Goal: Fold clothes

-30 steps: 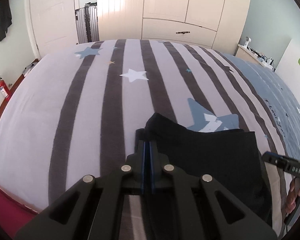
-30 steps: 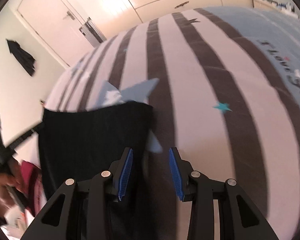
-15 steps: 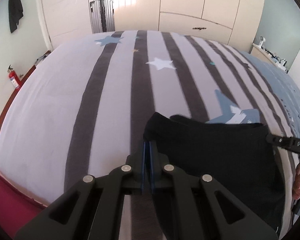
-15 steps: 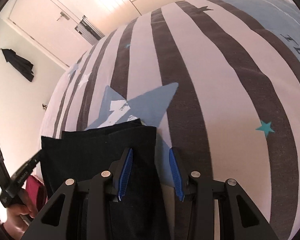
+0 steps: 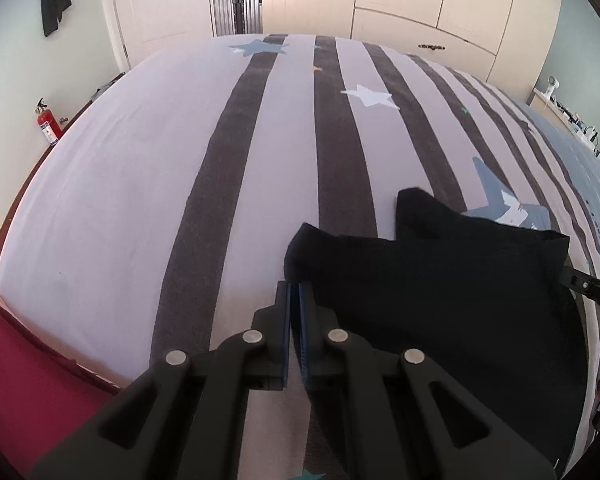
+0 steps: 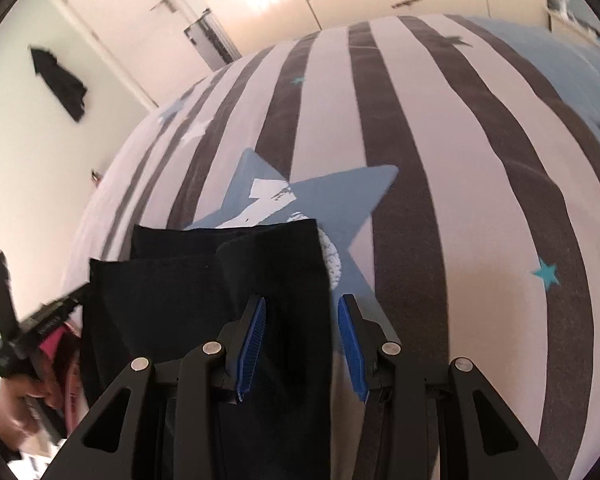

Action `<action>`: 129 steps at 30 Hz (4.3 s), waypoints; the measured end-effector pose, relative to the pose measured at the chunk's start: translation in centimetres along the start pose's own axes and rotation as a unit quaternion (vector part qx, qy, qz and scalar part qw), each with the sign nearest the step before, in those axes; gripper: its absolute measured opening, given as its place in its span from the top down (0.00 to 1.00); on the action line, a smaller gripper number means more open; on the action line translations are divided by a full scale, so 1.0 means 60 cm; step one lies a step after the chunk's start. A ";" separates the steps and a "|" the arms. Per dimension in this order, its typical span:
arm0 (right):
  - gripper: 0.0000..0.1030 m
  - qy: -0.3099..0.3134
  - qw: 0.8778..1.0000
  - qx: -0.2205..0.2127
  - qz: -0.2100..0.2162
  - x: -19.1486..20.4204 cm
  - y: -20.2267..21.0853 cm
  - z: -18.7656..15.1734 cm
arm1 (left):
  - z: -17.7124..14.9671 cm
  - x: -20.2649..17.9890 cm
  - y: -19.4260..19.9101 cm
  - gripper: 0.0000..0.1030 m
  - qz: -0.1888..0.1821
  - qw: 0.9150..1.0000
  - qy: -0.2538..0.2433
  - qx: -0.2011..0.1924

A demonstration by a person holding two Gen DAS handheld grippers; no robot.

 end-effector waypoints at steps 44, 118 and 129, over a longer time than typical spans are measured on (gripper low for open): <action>0.97 -0.034 0.996 -0.009 -0.079 -0.116 0.042 0.025 | 0.030 -0.113 -0.038 0.97 -0.067 0.995 -0.072 0.003; 0.91 0.020 0.995 -0.084 -0.047 0.087 0.200 -0.334 | -0.300 -0.068 0.162 0.92 -0.123 0.989 -0.077 0.025; 0.95 0.003 0.995 -0.083 -0.058 0.021 0.140 -0.240 | -0.192 -0.057 0.085 0.94 -0.097 0.994 -0.048 -0.002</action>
Point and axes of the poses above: each gripper's, at about its wrist camera, not at the fingertips, and y roughly against the way its jaws point, x to its left, z to its top, the point moved 4 cm from there along -y, roughly the way its jaws point, and after that the axes turned 8 degrees about y, right-handed, at the moved point
